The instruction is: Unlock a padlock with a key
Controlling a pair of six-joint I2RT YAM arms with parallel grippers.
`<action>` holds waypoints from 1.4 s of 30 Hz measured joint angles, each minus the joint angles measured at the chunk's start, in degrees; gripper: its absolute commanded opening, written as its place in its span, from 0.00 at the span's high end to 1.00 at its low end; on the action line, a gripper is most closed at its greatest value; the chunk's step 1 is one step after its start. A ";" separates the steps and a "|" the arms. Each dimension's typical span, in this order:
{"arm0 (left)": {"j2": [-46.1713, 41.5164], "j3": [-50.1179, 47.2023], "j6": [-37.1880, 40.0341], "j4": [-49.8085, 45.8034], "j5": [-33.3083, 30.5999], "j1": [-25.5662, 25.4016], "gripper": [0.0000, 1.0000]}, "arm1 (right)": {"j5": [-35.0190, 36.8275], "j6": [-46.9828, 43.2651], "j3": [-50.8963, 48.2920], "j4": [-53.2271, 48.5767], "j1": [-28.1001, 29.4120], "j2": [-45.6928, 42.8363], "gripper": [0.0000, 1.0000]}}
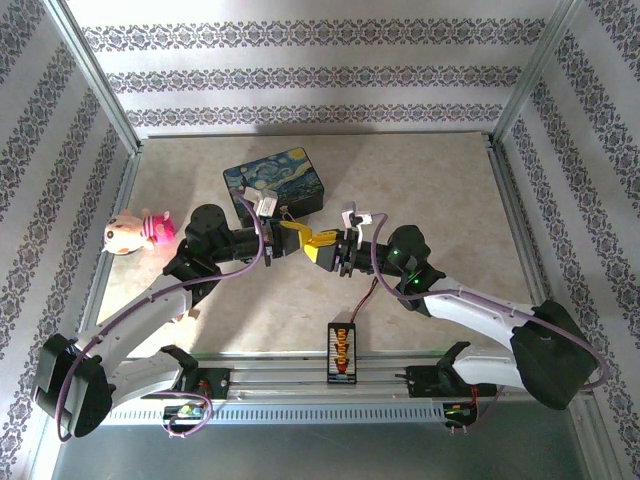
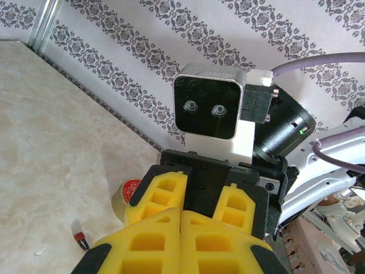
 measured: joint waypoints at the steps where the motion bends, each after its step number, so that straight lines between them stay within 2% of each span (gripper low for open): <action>1: 0.00 -0.04 0.00 0.02 0.00 0.00 1.00 | -0.11 0.09 0.09 0.15 0.00 0.11 0.79; 5: 0.00 -0.15 0.00 0.24 -0.02 0.00 1.00 | -0.37 0.63 0.20 0.50 0.00 0.24 0.85; 10: 0.00 -0.26 0.02 0.55 -0.17 0.00 1.00 | -0.52 0.87 0.20 1.01 0.17 0.24 1.00; 16: -0.07 -0.42 0.02 0.81 -0.72 0.00 1.00 | -0.48 1.11 0.20 1.05 0.24 0.24 1.00; 18: -0.17 -0.55 0.02 0.83 -1.11 -0.02 0.93 | -0.26 1.11 0.20 1.01 0.26 0.24 1.00; 24: -1.62 -1.16 -0.83 0.52 -4.81 0.24 0.40 | 1.53 1.11 0.04 0.87 0.22 0.24 1.00; 26: -2.47 -1.16 -1.38 -0.39 -7.39 0.37 0.29 | 2.67 1.14 -0.20 0.13 0.20 0.22 1.00; 30: -4.92 -1.07 -1.55 -5.60 -15.08 0.37 0.21 | 6.14 1.20 -0.85 -2.67 -0.70 0.22 1.00; 39: -6.67 1.29 -2.75 -22.60 -35.63 0.37 0.21 | 13.75 4.17 -2.08 -11.63 -5.29 0.48 1.00; 42: -4.98 1.27 -4.52 -24.15 -39.39 0.37 0.13 | 15.10 5.68 -2.27 -14.49 -6.71 1.33 1.00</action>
